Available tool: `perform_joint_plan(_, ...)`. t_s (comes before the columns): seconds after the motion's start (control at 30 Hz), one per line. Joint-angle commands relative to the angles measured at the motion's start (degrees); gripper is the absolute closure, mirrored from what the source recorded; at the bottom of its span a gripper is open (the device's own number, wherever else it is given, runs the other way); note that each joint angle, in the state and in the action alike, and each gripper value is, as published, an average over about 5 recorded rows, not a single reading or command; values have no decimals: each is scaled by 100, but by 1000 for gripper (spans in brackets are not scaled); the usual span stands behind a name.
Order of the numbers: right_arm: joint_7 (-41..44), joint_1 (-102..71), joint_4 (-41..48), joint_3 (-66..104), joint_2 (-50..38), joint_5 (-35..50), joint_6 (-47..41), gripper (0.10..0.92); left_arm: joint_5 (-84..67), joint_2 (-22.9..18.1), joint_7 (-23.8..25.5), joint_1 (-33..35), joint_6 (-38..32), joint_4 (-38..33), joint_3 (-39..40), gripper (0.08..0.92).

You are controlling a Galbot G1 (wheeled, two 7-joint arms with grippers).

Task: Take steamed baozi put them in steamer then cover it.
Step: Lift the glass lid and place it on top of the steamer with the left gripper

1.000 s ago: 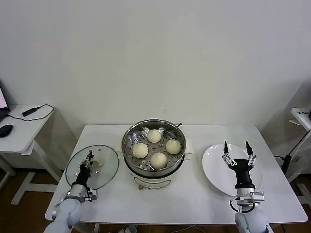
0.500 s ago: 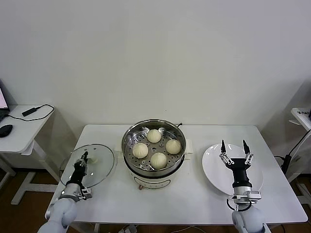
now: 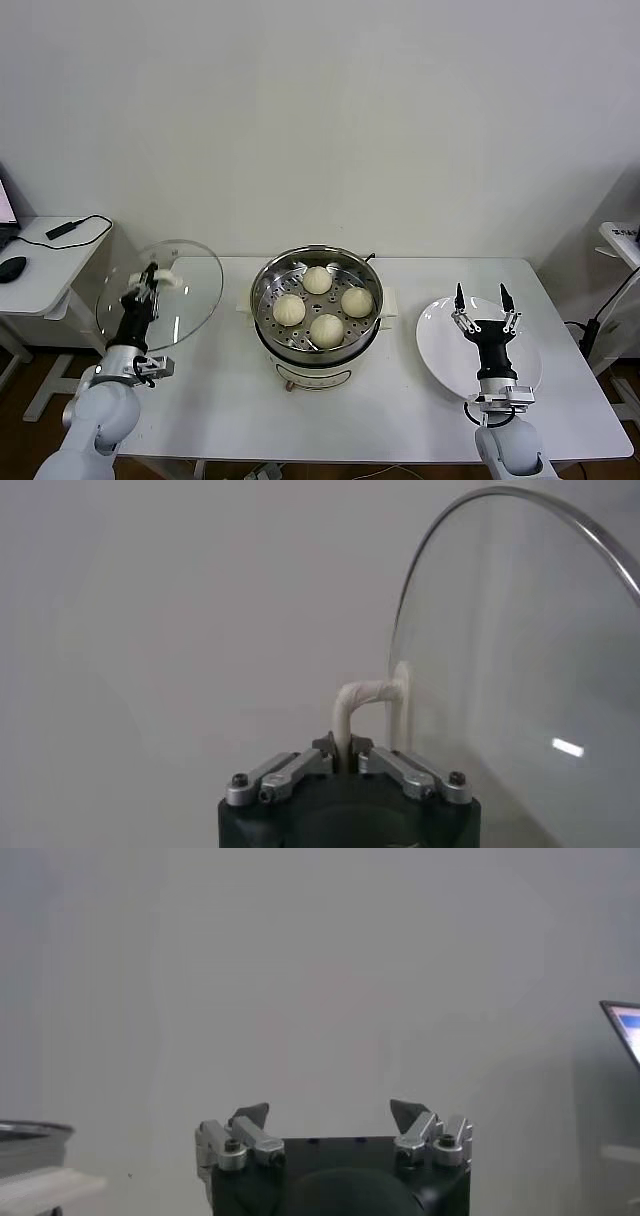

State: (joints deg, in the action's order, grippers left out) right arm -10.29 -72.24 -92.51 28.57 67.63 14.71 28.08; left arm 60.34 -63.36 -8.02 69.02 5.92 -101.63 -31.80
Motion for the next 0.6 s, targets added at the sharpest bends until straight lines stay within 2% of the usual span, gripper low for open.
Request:
perform_joint_plan(0.03,-2,48,-6,11,3,-12,-29,203,-194,127,294,110,451,-1768,111,813)
perform_joint_plan(0.17,-7,69,13,20,-8,-37,-75,203,-145,101,517,-18,788,-2256,800,813)
perform_joint_plan(0.33,-10,138,122,26,44,-107,-84,203,15,-111,734,-382,1300,-2499,1924,813)
perform_joint_plan(0.6,-71,185,263,98,188,-298,-64,203,697,-638,1069,-1086,1787,-2081,3272,813)
